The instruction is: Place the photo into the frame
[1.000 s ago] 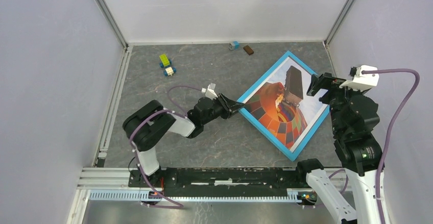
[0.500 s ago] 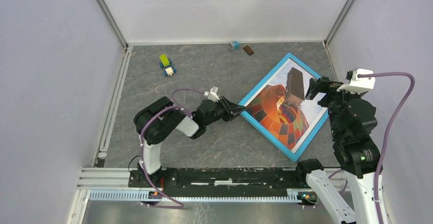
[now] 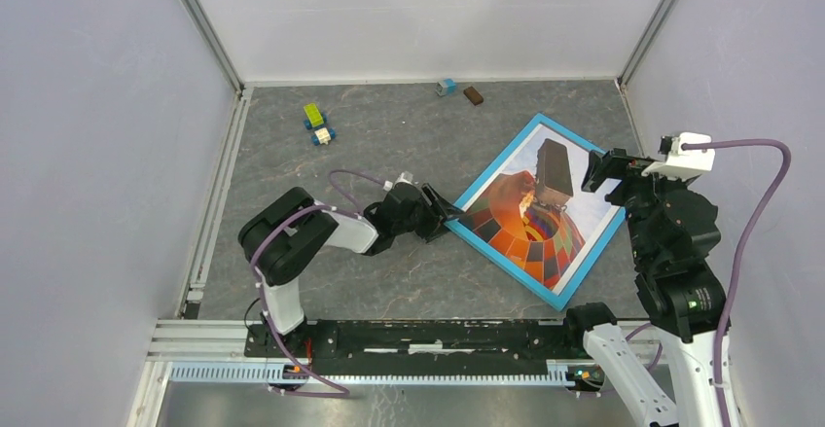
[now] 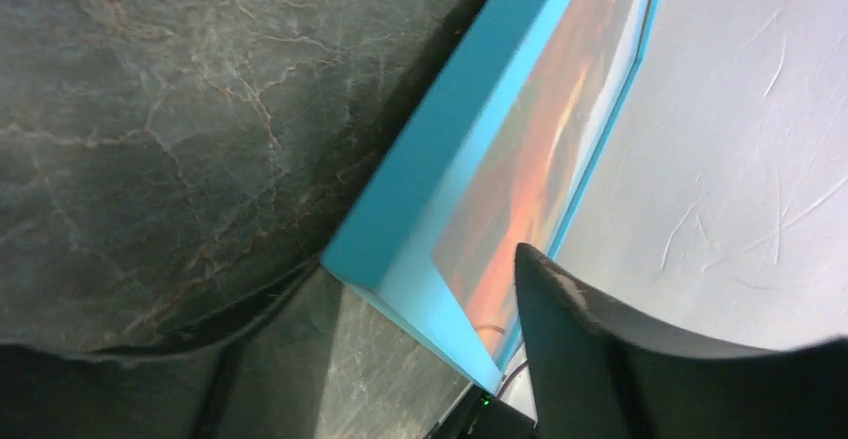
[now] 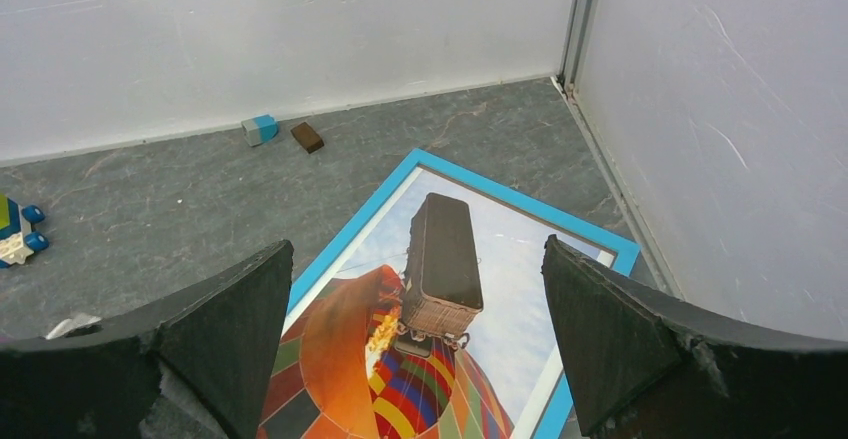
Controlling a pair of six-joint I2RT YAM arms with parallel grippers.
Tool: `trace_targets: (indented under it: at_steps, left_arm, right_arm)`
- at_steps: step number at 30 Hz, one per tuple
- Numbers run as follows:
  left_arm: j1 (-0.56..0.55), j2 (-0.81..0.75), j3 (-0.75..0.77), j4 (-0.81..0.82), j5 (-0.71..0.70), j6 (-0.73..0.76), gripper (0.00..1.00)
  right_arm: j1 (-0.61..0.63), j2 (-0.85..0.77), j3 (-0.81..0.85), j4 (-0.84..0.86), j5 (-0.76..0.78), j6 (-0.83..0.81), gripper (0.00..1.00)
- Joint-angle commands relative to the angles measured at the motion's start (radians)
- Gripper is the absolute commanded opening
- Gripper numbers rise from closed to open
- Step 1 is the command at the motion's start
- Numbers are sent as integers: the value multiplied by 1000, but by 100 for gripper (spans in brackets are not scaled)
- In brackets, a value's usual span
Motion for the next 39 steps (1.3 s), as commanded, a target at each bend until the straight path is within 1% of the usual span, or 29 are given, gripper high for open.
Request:
trace_targets:
  at_steps: [1, 3, 5, 6, 8, 11, 15, 19, 21, 24, 27, 31, 39]
  left_arm:
    - [15, -118, 29, -309, -103, 96, 79]
    - [18, -183, 47, -457, -152, 128, 88]
    - [19, -248, 73, -609, -198, 141, 98]
    - [19, -279, 88, -688, -229, 150, 100]
    - [21, -360, 113, -831, -287, 169, 100]
    - [22, -520, 141, -965, -377, 241, 100]
    - [22, -771, 243, -1092, -480, 425, 100]
    - [22, -952, 402, -1124, -471, 690, 100]
    - [22, -1021, 485, -1120, -441, 785, 100]
    - [22, -1083, 608, -1120, -385, 866, 100]
    - [22, -1120, 702, -1155, -375, 896, 100]
    - [22, -1152, 796, -1213, -388, 917, 100]
    - [21, -1200, 847, -1256, -386, 913, 100]
  right_arm:
    - [2, -7, 61, -19, -10, -24, 98]
    - [2, -5, 86, -35, -8, -37, 98]
    - [1, -7, 109, -54, -3, -48, 98]
    - [2, -9, 115, -58, 0, -52, 98]
    - [1, -11, 128, -68, -2, -62, 98]
    - [1, 9, 176, -96, -27, -68, 98]
    - [1, 63, 252, -168, -54, -58, 98]
    - [2, 89, 298, -202, -133, -35, 98]
    - [1, 82, 307, -190, -176, -26, 98]
    - [1, 67, 320, -172, -234, -11, 98]
    - [1, 59, 351, -173, -273, 2, 98]
    - [1, 38, 373, -170, -285, 3, 98]
    - [2, -15, 396, -149, -270, 7, 98]
